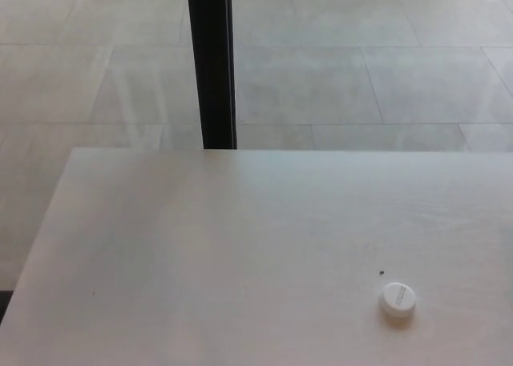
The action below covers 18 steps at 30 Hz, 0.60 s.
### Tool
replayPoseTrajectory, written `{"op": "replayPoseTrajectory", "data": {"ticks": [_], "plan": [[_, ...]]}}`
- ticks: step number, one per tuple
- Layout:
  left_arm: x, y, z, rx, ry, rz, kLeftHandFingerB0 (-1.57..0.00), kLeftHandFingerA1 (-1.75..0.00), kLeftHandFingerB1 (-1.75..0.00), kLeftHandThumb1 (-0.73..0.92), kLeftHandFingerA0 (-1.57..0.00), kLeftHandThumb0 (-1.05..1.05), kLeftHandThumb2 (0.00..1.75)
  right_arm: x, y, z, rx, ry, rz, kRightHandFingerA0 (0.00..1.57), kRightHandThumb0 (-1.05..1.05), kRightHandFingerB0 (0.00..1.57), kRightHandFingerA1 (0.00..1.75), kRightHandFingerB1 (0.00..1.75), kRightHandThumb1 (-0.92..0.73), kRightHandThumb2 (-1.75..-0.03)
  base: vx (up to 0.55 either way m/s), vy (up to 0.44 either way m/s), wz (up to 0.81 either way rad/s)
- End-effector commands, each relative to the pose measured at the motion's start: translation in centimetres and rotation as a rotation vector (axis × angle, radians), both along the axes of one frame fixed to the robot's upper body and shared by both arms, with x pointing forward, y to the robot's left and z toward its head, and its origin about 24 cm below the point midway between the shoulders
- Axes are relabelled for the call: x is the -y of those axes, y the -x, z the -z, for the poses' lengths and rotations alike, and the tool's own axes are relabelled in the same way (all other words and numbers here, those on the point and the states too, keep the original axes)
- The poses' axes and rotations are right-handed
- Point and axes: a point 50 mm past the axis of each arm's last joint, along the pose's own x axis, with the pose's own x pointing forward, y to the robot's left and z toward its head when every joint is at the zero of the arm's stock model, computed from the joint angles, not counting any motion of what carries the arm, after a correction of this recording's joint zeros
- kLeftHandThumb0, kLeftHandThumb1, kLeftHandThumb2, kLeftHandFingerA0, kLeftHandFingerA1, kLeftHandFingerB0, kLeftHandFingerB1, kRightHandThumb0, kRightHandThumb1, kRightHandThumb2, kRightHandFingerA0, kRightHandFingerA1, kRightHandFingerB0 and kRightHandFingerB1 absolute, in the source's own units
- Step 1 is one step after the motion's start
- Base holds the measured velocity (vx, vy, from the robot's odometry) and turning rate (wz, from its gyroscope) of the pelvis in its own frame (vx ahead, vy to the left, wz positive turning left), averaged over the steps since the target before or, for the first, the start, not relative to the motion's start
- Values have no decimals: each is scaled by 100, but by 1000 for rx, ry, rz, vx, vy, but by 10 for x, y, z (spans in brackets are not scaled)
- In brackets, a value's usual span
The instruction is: The robot uses its left hand to to lift the bottle kept on the middle of the desk and tilts it towards its right hand. It then uses its right hand to rotate its cap to open it and places the bottle and cap back on the desk
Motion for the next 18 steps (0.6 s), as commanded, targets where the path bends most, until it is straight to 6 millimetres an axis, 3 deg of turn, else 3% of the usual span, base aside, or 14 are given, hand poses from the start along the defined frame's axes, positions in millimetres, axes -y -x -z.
{"op": "replayPoseTrajectory", "data": {"ticks": [1, 2, 3, 4, 5, 6, 8, 9, 10, 13, 14, 16, 17, 18], "plan": [[-72, 129, 59, 99, 276, -331, 0, -60, -37, 69, 0, -105, 109, 130, 94, -36, 211, -346, 587, 1, -77, 5, 39, 34, -57, -96, 0, 0, 0], [-69, 144, 72, 77, 319, -395, 0, -60, -38, 68, 0, -105, 111, 140, 109, -25, 257, -412, 694, 0, -85, 1, 36, 35, -59, -95, 0, 0, 0], [-68, 151, 80, 90, 361, -426, 0, -62, -42, 65, 0, -105, 110, 143, 116, -19, 276, -458, 732, 0, -73, 9, 43, 34, -72, -61, 0, 0, 0], [-67, 153, 83, 99, 377, -436, 0, -62, -42, 65, 0, -105, 110, 144, 118, -17, 283, -477, 745, 0, -73, 9, 43, 34, -72, -61, 0, 0, 0], [-65, 157, 93, 105, 408, -457, 0, -59, -39, 69, 0, -105, 112, 144, 123, -5, 276, -521, 784, 0, -73, 4, 47, 39, -54, -94, 0, 0, 0], [-64, 159, 104, 122, 452, -500, 0, -59, -38, 69, 0, -100, 111, 141, 128, 9, 277, -584, 813, 3, -74, 9, 52, 33, -71, -61, 0, 0, 0], [-61, 163, 115, 223, 571, -566, 0, -51, 0, 88, 0, -91, 66, 136, 131, 27, 223, -619, 855, 6, -78, 6, 57, 36, -59, -92, 0, 0, 0], [-61, 164, 118, 248, 600, -566, 0, -51, 0, 88, 0, -91, 66, 135, 133, 30, 205, -622, 867, 6, -78, 6, 57, 36, -59, -92, 0, 0, 0], [-55, 166, 125, 261, 632, -593, 0, -58, -41, 71, 0, -97, 110, 130, 134, 44, 195, -686, 898, 3, -78, 9, 44, 32, -58, -93, 0, 0, 0], [-45, 171, 147, 266, 767, -652, 0, -59, -36, 73, 0, -100, 111, 115, 133, 71, 191, -835, 911, 8, -67, 4, 56, 34, -60, -90, 0, 0, 0], [-41, 173, 154, 253, 786, -661, 0, -62, -41, 72, 0, -96, 112, 109, 132, 80, 211, -883, 936, 34, -68, 4, 68, 38, -59, -94, 0, 0, 0], [-35, 177, 160, 258, 881, -729, 0, -64, -42, 70, 0, -98, 112, 104, 132, 89, 218, -937, 959, 25, -66, 3, 62, 38, -58, -93, 0, 0, 0], [-30, 179, 163, 240, 893, -743, 0, -67, -47, 69, -5, -93, 108, 100, 131, 94, 244, -979, 975, 61, -66, 2, 99, 42, -57, -89, 0, 0, 0], [-29, 182, 163, 213, 861, -725, 0, -69, -48, 69, -6, -93, 108, 96, 131, 100, 259, -1029, 980, 49, -63, 6, 89, 30, -71, -62, 0, 0, 0]]}}
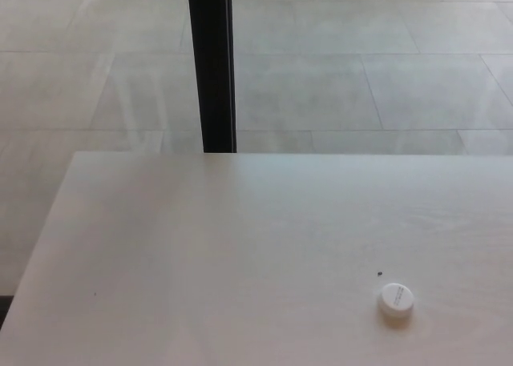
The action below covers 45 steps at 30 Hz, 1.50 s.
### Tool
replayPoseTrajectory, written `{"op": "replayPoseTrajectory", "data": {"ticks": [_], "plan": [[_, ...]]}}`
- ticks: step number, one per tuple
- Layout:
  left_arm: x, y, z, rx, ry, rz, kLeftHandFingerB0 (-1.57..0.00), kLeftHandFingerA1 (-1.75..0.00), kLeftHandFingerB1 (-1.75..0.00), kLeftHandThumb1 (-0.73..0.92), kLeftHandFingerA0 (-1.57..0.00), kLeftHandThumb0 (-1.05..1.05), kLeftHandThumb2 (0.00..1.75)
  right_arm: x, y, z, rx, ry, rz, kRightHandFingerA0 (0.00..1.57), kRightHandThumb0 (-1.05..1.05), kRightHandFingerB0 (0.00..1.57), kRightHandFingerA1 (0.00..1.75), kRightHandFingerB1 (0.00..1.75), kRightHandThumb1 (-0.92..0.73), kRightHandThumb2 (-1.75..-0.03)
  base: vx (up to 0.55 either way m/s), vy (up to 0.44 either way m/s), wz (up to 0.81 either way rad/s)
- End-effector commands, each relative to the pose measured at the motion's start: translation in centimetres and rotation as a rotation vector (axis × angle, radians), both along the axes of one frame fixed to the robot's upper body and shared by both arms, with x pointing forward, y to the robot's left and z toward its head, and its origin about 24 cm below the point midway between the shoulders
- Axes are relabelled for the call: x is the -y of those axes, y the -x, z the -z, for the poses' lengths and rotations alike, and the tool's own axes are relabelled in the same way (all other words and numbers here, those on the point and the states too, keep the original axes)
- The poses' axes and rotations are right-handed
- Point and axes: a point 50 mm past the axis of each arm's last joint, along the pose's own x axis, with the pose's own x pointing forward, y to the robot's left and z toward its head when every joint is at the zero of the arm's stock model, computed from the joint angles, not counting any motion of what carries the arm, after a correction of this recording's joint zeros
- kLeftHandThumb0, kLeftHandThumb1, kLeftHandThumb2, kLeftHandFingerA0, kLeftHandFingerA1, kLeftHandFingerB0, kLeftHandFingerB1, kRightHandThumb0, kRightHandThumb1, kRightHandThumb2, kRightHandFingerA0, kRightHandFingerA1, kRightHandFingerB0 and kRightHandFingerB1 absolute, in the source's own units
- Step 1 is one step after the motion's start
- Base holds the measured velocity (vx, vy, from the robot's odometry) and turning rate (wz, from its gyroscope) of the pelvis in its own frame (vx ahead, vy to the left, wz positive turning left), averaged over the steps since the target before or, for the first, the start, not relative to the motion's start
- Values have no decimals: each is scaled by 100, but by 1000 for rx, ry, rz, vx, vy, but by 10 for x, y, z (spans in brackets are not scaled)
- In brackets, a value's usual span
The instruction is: The robot uses its left hand to to lift the bottle kept on the middle of the desk and tilts it towards its right hand. It then uses its right hand to rotate its cap to open it and places the bottle and cap back on the desk
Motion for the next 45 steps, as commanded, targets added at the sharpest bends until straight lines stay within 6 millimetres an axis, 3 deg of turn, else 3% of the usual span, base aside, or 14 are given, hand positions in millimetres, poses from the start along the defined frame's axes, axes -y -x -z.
{"op": "replayPoseTrajectory", "data": {"ticks": [1, 2, 7, 10, 11, 12, 13, 14, 15, 16, 40, 41, 43, 45], "plan": [[24, 44, 51, 266, 270, -301, 0, -65, -47, 70, -3, -92, 111, -12, 41, 75, 342, -609, 441, 39, -64, 1, 71, 33, -57, -94, 0, 0, 0], [24, 47, 52, 258, 261, -308, 0, -70, -48, 68, -11, -91, 101, -17, 42, 81, 342, -624, 458, 43, -62, 7, 72, 29, -72, -63, 0, 0, 0], [25, 65, 61, 256, 289, -363, -5, -67, -51, 67, -5, -88, 107, -35, 50, 102, 313, -668, 490, 28, -67, 7, 61, 44, -58, -90, 0, 0, 0], [26, 82, 62, 204, 298, -355, -9, -71, -59, 71, -22, -93, 110, -59, 61, 128, 193, -748, 439, 35, -54, 14, 53, 30, -72, -61, 0, 0, 0], [27, 85, 63, 198, 301, -345, -13, -80, -59, 86, -26, -85, 66, -62, 62, 130, 169, -753, 411, 31, -53, 15, 52, 31, -71, -63, 0, 0, 0], [26, 86, 63, 196, 305, -346, -13, -80, -59, 86, -26, -85, 66, -65, 62, 132, 168, -765, 394, 31, -53, 15, 52, 31, -71, -63, 0, 0, 0], [26, 85, 64, 195, 303, -359, -11, -79, -58, 84, -26, -85, 64, -66, 60, 133, 147, -767, 378, 35, -52, 18, 47, 28, -70, -62, 0, 0, 0], [26, 85, 65, 203, 316, -363, -15, -73, -61, 68, -28, -91, 106, -69, 58, 133, 123, -764, 331, 21, -58, 12, 53, 42, -54, -84, 0, 0, 0], [26, 85, 65, 214, 323, -363, -16, -73, -61, 67, -29, -91, 106, -72, 57, 134, 105, -760, 282, 21, -52, 16, 46, 30, -70, -62, 0, 0, 0], [26, 85, 66, 217, 327, -352, -20, -81, -58, 84, -29, -85, 65, -74, 57, 135, 86, -758, 247, 18, -52, 17, 43, 29, -70, -63, 0, 0, 0], [31, 99, 70, 107, 330, -98, -21, -82, -62, 87, -36, -83, 66, -81, 80, 132, -56, -699, 59, 24, -49, 19, 48, 31, -69, -61, 0, 0, 0], [32, 96, 69, 93, 308, -68, -25, -85, -63, 86, -40, -82, 65, -81, 82, 129, -61, -681, 40, 19, -54, 13, 55, 44, -53, -84, 0, 0, 0], [34, 92, 67, 54, 297, 57, -21, -75, -62, 73, -34, -85, 97, -83, 89, 126, -88, -658, 32, 23, -56, 13, 59, 46, -53, -85, 0, 0, 0], [36, 86, 63, 149, 332, 1, -23, -89, -62, 86, -49, -77, 64, -79, 101, 134, -136, -691, 78, 23, -54, 10, 53, 42, -52, -83, 0, 0, 0]]}}
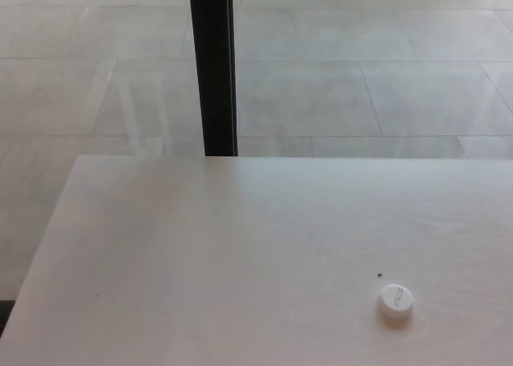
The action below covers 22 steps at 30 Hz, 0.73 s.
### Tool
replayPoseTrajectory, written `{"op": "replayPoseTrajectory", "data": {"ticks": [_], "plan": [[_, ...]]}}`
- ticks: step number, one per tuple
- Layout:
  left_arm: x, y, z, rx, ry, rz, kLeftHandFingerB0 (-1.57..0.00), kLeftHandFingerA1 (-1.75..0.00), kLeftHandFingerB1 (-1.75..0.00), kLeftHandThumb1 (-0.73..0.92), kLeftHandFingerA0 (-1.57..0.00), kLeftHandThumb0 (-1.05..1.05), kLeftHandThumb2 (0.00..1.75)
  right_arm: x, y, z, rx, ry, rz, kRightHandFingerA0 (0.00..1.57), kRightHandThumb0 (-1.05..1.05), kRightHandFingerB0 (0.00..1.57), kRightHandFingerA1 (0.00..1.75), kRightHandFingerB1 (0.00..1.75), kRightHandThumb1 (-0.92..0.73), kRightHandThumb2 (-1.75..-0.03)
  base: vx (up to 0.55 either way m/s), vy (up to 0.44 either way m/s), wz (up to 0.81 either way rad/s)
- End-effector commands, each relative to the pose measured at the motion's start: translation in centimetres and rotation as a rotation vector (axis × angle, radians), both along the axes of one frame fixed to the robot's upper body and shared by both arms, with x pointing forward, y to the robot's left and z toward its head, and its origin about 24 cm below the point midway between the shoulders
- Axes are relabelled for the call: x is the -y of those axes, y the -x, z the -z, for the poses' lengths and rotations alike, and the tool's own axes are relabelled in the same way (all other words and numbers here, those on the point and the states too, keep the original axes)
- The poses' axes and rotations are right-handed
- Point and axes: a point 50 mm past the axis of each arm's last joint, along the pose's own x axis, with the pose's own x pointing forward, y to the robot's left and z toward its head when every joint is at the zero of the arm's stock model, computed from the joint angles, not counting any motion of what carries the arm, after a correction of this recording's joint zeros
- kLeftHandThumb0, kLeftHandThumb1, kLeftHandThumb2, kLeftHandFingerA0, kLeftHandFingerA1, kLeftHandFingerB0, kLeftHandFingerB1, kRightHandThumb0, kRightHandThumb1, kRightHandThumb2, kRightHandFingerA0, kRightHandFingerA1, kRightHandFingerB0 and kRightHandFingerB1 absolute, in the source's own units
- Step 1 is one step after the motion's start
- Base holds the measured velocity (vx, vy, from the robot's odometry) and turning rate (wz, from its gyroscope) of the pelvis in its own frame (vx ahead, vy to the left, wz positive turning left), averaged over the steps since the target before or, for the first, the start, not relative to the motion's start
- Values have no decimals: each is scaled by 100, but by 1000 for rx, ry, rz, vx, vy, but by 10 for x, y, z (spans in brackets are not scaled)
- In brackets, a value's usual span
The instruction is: The robot uses its left hand to to lift the bottle kept on the middle of the desk and tilts it towards its right hand. It then uses its right hand to rotate its cap to open it and places the bottle and cap back on the desk
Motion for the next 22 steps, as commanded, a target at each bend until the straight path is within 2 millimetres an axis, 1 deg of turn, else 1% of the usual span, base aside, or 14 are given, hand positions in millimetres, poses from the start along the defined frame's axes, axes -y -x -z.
{"op": "replayPoseTrajectory", "data": {"ticks": [1, 2, 3, 4, 5, 6, 7, 11, 12, 13, 14, 15, 16, 22], "plan": [[-1, -14, -12, 121, -19, 117, -20, -85, -59, 88, -30, -80, 65, 5, 18, 5, -53, -30, 20, 27, -49, 15, 46, 30, -68, -61, 0, 0, 0], [-2, -14, -12, 120, -17, 115, -23, -79, -58, 85, -39, -84, 65, 5, 19, 6, -61, -8, 5, 30, -49, 16, 51, 32, -67, -60, 0, 0, 0], [-1, -11, -14, 123, -17, 118, -24, -78, -57, 83, -42, -85, 66, 6, 23, 6, -98, 13, -36, 20, -55, 7, 54, 43, -52, -83, 0, 0, 0], [-1, -6, -13, 129, -2, 108, -24, -74, -56, 78, -36, -85, 68, 7, 26, 7, -119, 15, -44, 20, -53, 12, 46, 32, -68, -61, 0, 0, 0], [-2, -1, -11, 83, -18, 142, -30, -71, -59, 66, -38, -88, 102, 8, 30, 7, -127, 13, -50, 1, -32, 0, 52, 50, -57, -106, 0, 0, 0], [-2, 4, -11, 65, -17, 139, -33, -73, -62, 64, -37, -90, 90, 9, 33, 8, -160, 27, -62, 8, -50, 11, 36, 30, -69, -61, 0, 0, 0], [-2, 10, -12, 58, -11, 143, -29, -78, -60, 83, -34, -87, 64, 10, 38, 9, -187, 24, -63, 7, -48, 12, 29, 26, -68, -62, 0, 0, 0], [-9, 42, -15, -73, -32, 169, -28, -76, -58, 86, -37, -86, 65, 8, 60, 11, -267, 30, -85, 7, -51, 11, 33, 25, -66, -62, 0, 0, 0], [-13, 57, -15, -144, -40, 180, -31, -75, -55, 86, -44, -82, 66, 8, 71, 10, -316, 53, -115, 0, -52, 0, 46, 38, -44, -85, 0, 0, 0], [-16, 66, -16, -176, -62, 195, -35, -75, -58, 85, -44, -79, 65, 8, 78, 8, -357, 78, -160, 0, -34, 0, 51, 50, -52, -104, 0, 0, 0], [-17, 74, -18, -213, -81, 219, -33, -73, -57, 85, -41, -77, 65, 7, 87, 5, -390, 109, -217, 18, -58, 11, 47, 34, -66, -61, 0, 0, 0], [-18, 78, -18, -244, -77, 236, -33, -73, -57, 85, -41, -77, 65, 8, 94, 2, -399, 112, -236, 18, -58, 11, 47, 34, -66, -61, 0, 0, 0], [-18, 86, -17, -376, -59, 375, -32, -66, -53, 83, -49, -81, 70, 7, 109, -1, -514, 160, -342, 54, -50, 15, 55, 32, -71, -60, 0, 0, 0], [-14, 125, -33, -540, -47, 527, -39, -60, -47, 89, -45, -81, 66, 8, 163, -18, -678, 131, -408, 54, -57, 21, 51, 33, -79, -64, 0, 0, 0]]}}
